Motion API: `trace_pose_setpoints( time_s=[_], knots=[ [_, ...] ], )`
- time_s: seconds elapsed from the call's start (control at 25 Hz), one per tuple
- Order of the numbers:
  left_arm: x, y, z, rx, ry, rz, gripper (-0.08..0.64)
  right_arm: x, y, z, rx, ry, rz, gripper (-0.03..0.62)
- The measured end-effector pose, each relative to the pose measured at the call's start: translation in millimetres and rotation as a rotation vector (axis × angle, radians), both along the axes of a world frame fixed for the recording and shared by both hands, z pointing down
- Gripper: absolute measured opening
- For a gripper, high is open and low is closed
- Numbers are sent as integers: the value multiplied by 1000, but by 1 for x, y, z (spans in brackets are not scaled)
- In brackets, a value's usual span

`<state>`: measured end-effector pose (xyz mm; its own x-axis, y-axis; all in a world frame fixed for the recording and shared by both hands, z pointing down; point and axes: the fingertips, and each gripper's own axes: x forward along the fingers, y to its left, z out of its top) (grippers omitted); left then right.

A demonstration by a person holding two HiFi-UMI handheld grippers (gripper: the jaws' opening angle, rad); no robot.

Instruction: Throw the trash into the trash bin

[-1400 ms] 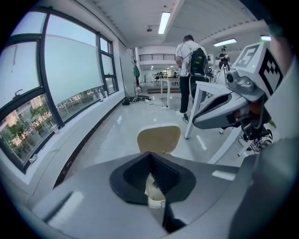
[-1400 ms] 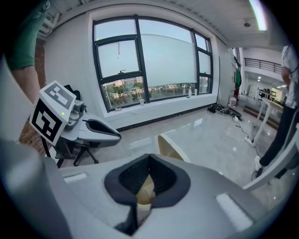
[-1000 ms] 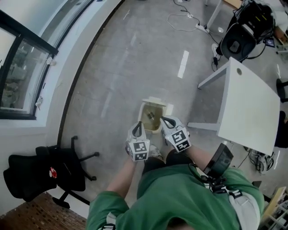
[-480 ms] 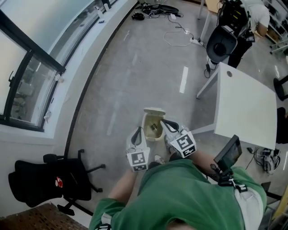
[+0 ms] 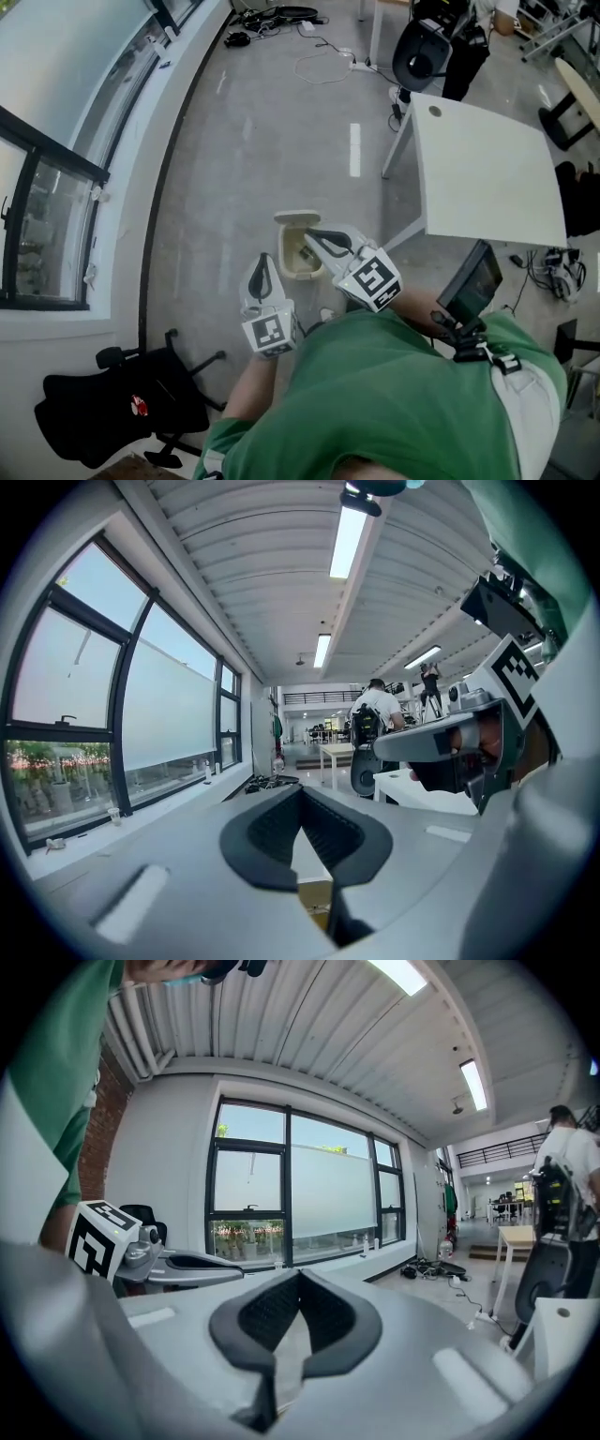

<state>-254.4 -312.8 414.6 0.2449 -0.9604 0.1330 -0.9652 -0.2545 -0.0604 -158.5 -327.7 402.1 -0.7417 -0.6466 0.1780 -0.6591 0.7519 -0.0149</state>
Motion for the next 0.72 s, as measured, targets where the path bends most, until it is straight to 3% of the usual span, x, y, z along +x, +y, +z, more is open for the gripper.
trace_pose_setpoints(
  time_s=[0.32, 0.72],
  knots=[
    [23, 20, -5, -4, 9, 11, 6, 34, 23, -7, -21, -30, 38, 3],
    [45, 29, -32, 58, 22, -19, 6, 65, 37, -14, -13, -38, 41, 3]
  ],
)
